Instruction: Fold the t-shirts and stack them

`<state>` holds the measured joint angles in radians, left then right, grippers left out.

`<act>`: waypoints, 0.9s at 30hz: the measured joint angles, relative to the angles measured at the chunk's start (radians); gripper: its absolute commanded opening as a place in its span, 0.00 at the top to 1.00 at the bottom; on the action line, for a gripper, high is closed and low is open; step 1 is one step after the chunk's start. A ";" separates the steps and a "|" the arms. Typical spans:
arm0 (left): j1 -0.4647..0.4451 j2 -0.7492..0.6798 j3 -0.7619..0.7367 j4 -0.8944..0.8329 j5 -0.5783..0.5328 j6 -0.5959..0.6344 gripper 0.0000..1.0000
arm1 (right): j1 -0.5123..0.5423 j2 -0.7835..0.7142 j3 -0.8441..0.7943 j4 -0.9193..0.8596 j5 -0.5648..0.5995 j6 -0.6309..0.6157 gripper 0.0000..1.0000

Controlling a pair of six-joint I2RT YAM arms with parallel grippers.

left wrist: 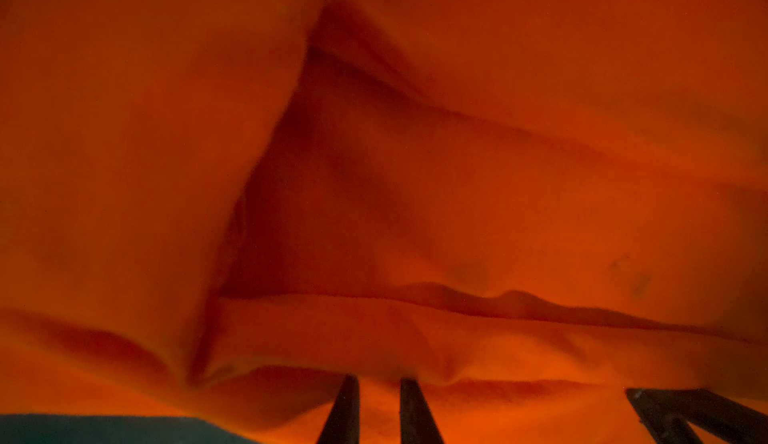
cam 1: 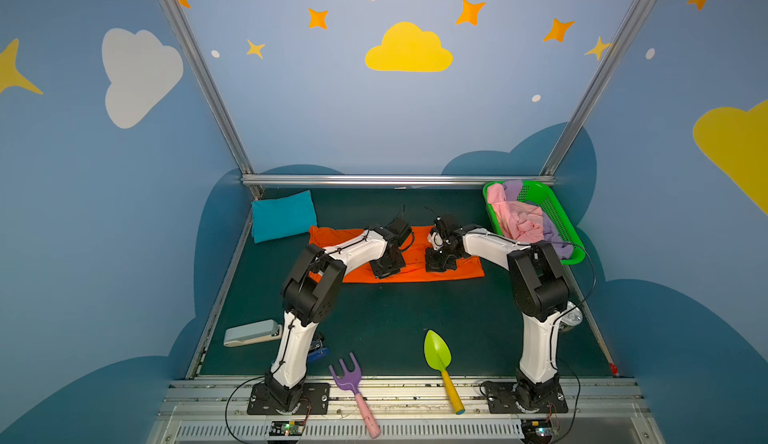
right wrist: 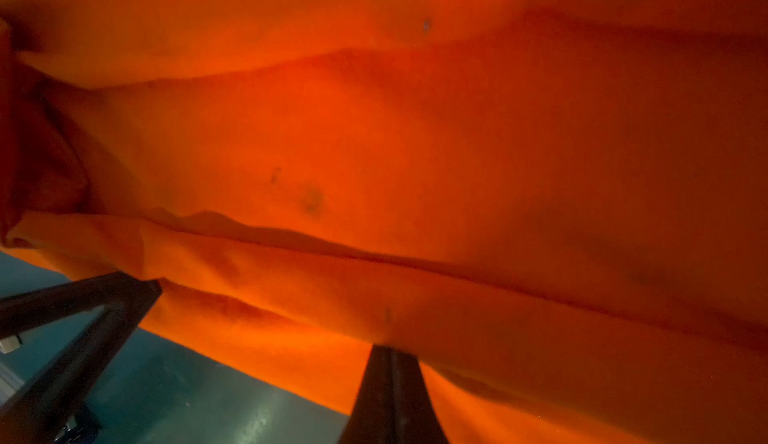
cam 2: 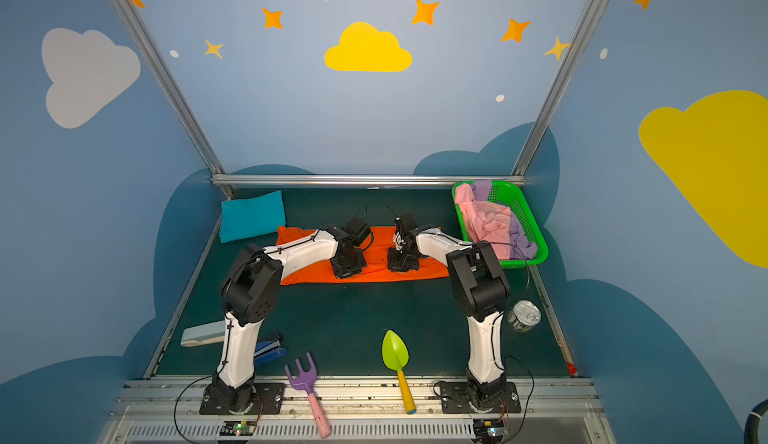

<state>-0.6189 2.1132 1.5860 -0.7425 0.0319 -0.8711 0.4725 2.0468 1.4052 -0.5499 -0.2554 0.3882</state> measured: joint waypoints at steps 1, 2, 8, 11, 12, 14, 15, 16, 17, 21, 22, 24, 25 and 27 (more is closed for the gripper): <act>-0.002 0.005 0.009 -0.003 0.002 0.000 0.80 | -0.005 0.013 0.020 -0.001 -0.001 0.001 1.00; -0.002 0.008 0.019 -0.007 0.004 0.000 0.80 | -0.010 0.026 0.038 -0.001 -0.001 0.001 1.00; -0.010 0.045 0.101 -0.018 0.009 0.000 0.80 | -0.047 0.114 0.177 -0.013 -0.022 0.013 1.00; -0.011 0.085 0.139 -0.027 0.009 0.003 0.80 | -0.058 0.145 0.240 -0.020 -0.024 0.021 1.00; -0.011 0.103 0.156 -0.033 0.008 0.004 0.80 | -0.061 0.146 0.255 -0.025 -0.024 0.023 1.00; -0.010 0.140 0.201 -0.048 0.004 0.012 0.80 | -0.066 0.146 0.275 -0.032 -0.023 0.023 1.00; -0.007 0.153 0.224 -0.048 -0.002 0.018 0.80 | -0.068 0.144 0.280 -0.030 -0.023 0.023 1.00; -0.003 0.167 0.248 -0.051 -0.005 0.025 0.80 | -0.070 0.137 0.279 -0.033 -0.020 0.023 1.00; 0.001 0.182 0.269 -0.054 -0.009 0.030 0.80 | -0.070 0.130 0.272 -0.033 -0.017 0.023 1.00; 0.028 0.221 0.353 -0.080 -0.018 0.053 0.80 | -0.070 0.020 0.159 -0.030 0.018 0.022 1.00; 0.035 0.221 0.363 -0.085 -0.019 0.056 0.79 | -0.070 -0.018 0.123 -0.029 0.030 0.022 1.00; 0.047 0.213 0.380 -0.090 -0.023 0.071 0.78 | -0.070 -0.107 0.039 -0.028 0.064 0.023 1.00; 0.051 0.204 0.381 -0.090 -0.026 0.075 0.78 | -0.070 -0.142 0.007 -0.029 0.080 0.023 1.00; 0.060 0.165 0.375 -0.100 -0.038 0.084 0.77 | -0.070 -0.201 -0.054 -0.031 0.121 0.023 1.00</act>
<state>-0.5594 2.2784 1.9614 -0.8421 -0.0063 -0.7868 0.4023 1.8454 1.3510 -0.5808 -0.1341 0.4114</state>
